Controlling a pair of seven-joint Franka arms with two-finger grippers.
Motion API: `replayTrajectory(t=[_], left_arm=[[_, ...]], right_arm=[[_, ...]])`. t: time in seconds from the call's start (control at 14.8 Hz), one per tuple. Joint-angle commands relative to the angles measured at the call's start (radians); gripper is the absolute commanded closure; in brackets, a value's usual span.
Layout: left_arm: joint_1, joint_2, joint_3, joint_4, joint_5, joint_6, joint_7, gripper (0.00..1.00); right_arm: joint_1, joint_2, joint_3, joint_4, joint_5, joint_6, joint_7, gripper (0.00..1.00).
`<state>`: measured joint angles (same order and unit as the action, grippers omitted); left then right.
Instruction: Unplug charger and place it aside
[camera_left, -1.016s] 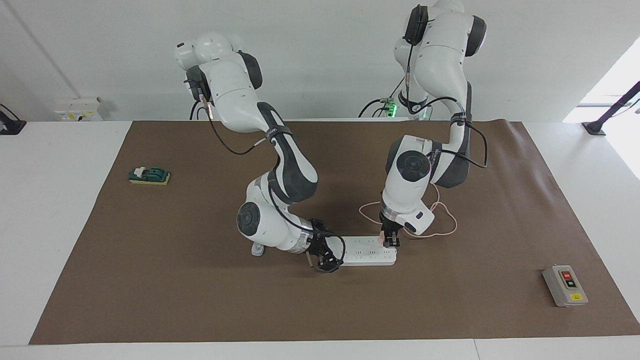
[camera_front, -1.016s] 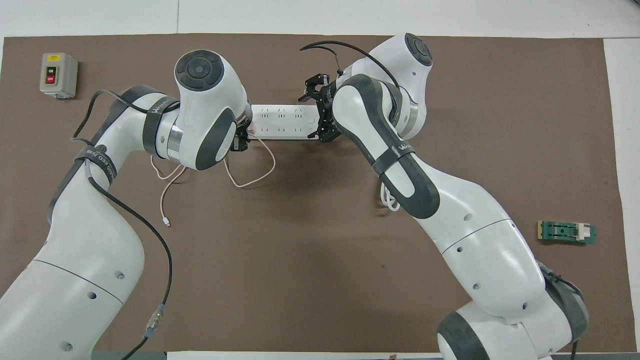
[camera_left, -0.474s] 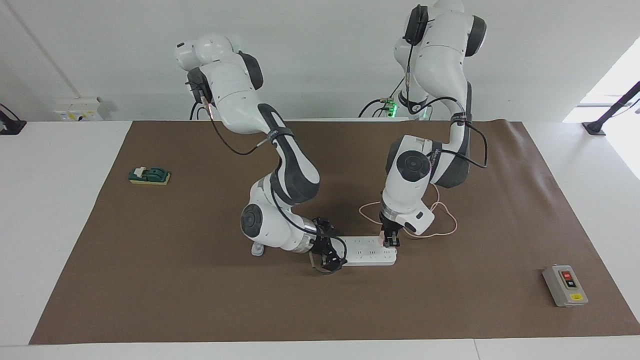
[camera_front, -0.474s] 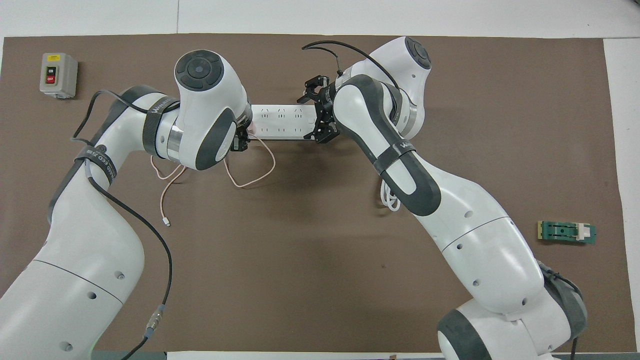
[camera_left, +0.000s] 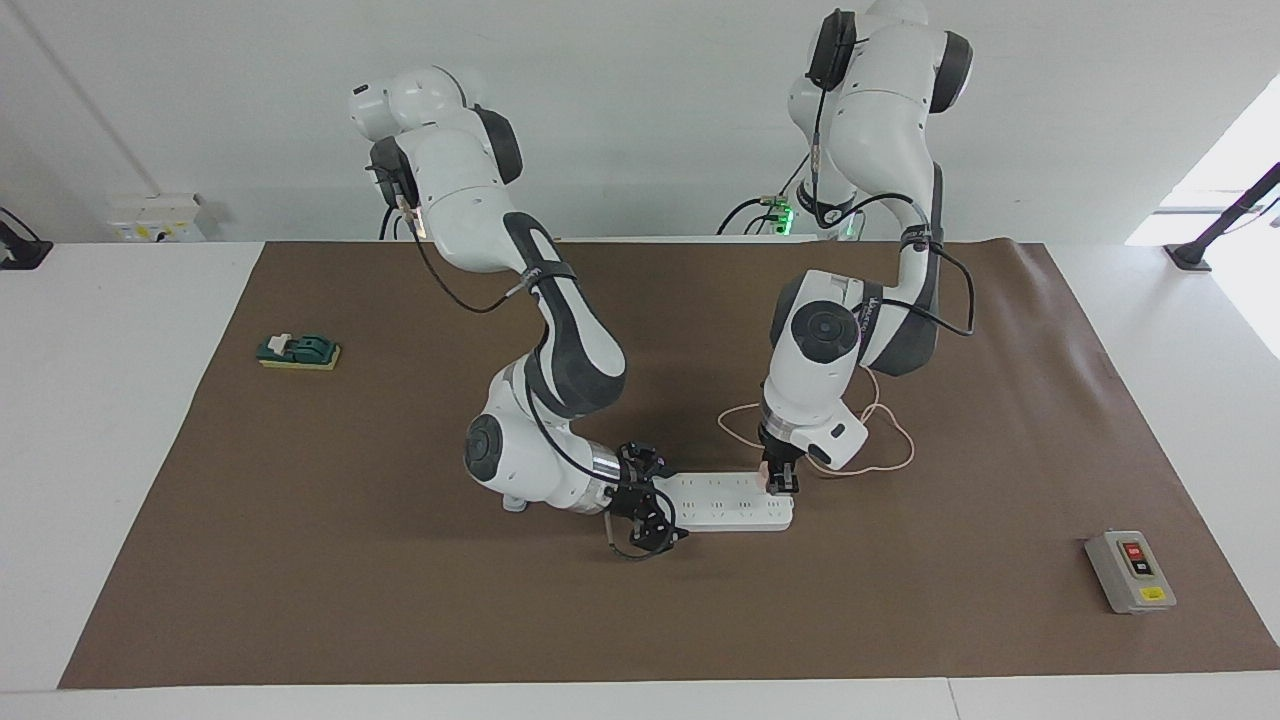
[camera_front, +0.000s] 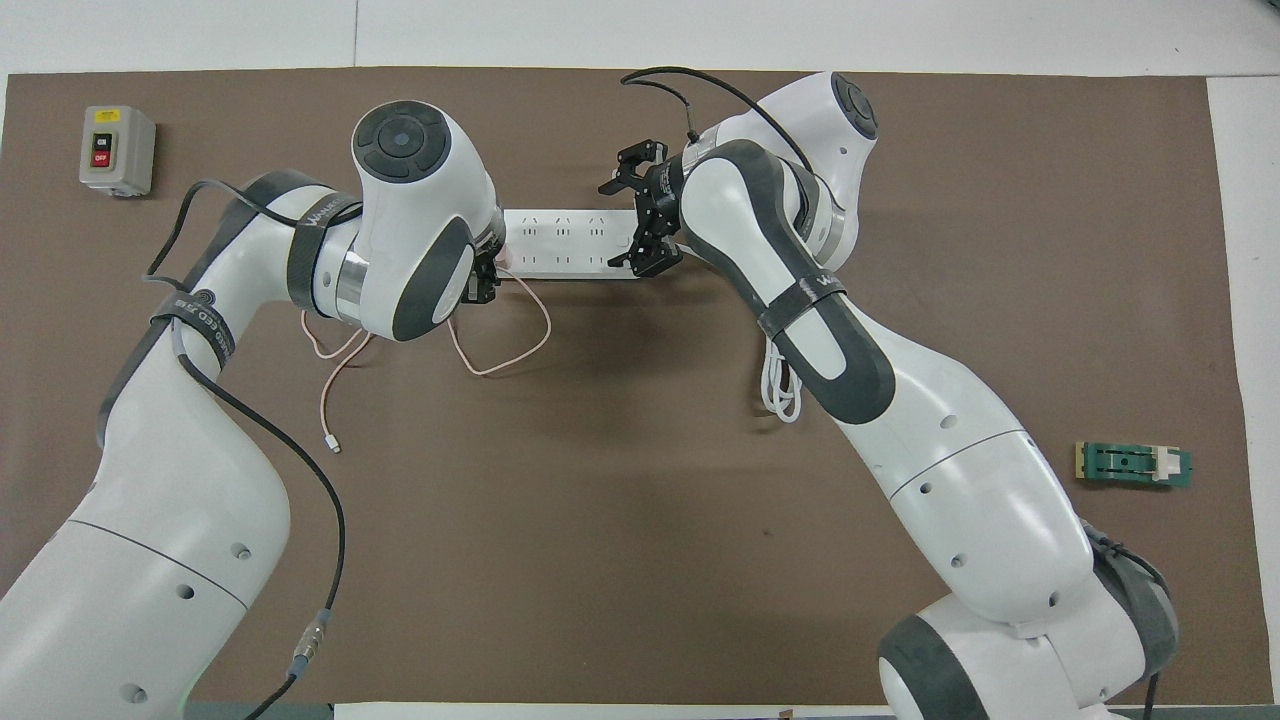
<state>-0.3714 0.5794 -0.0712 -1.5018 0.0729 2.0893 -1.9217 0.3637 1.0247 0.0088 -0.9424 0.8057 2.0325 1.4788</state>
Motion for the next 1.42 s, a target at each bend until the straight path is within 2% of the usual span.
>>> replayTrajectory(t=[0.0,0.47,0.68,1.15,1.35], left_arm=[[-0.012,-0.01,0.008,-0.001,0.021,-0.029,-0.002,0.71],[-0.014,-0.007,0.008,-0.003,0.022,-0.029,0.003,0.71],[-0.014,-0.007,0.008,-0.003,0.024,-0.029,0.003,0.7],[-0.014,-0.007,0.008,-0.003,0.024,-0.031,0.001,0.7],[-0.014,-0.009,0.008,-0.001,0.024,-0.031,0.0,0.7]], right_arm=[[0.006,-0.005,0.003,-0.039,0.023,0.029,0.006,0.0],[0.004,-0.041,0.002,-0.114,0.027,0.028,0.011,0.0],[0.011,-0.058,0.002,-0.18,0.027,0.083,0.006,0.0],[-0.005,-0.081,0.01,-0.167,0.072,0.0,0.069,0.0],[-0.003,-0.078,0.01,-0.159,0.078,0.001,0.095,0.0]])
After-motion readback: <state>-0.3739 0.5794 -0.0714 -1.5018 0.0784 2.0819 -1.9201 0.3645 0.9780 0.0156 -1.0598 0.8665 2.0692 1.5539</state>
